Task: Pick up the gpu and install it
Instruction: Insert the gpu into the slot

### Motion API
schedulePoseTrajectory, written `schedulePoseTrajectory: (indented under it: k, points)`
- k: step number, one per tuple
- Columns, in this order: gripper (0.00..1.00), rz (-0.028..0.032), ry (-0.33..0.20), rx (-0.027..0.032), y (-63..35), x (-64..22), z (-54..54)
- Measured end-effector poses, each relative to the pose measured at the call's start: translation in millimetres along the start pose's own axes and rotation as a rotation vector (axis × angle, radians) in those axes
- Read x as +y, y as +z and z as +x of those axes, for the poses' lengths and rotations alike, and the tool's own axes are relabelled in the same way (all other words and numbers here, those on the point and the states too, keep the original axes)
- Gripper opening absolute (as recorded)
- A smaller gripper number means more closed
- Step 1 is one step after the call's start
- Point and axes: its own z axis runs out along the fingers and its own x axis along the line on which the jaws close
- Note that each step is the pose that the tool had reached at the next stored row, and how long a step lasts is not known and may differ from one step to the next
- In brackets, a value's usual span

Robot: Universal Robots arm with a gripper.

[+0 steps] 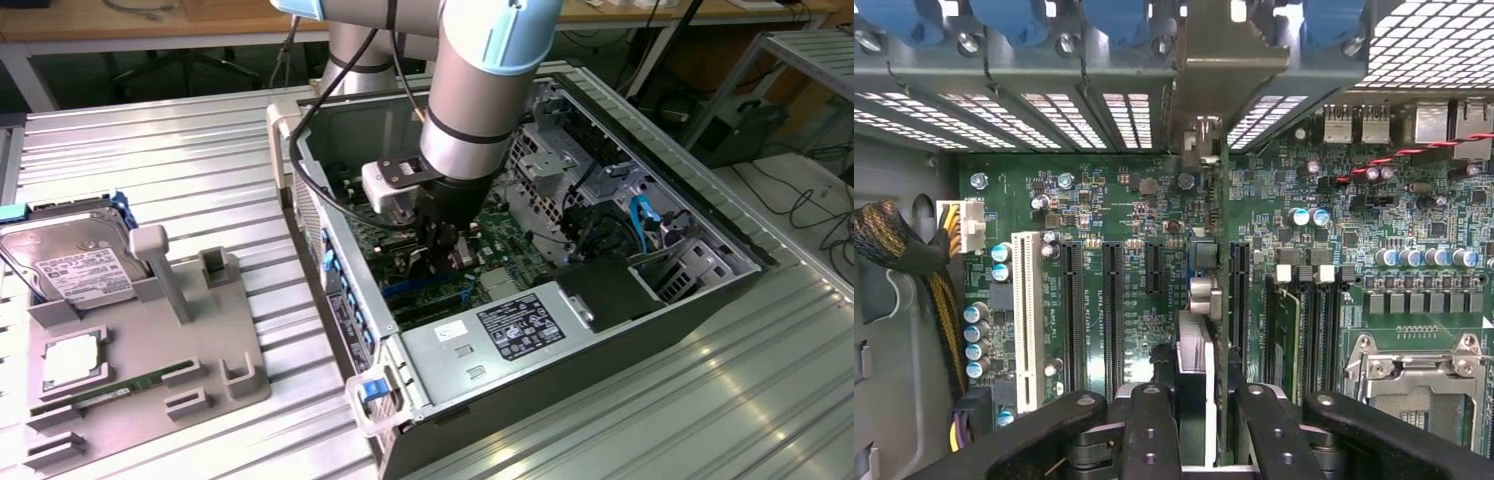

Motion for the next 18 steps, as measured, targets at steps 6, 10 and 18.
schedulePoseTrajectory:
  k: [6, 10, 18]
  points:
    - [0.27, -0.0006, 0.0, 0.001, 3.8, 0.0, 0.3]
    - [0.27, -0.0011, 0.0, 0.0005, 9.7, -0.1, 0.4]
    - [0.27, -0.0002, 0.0, -0.0013, 3.6, -0.2, 0.0]
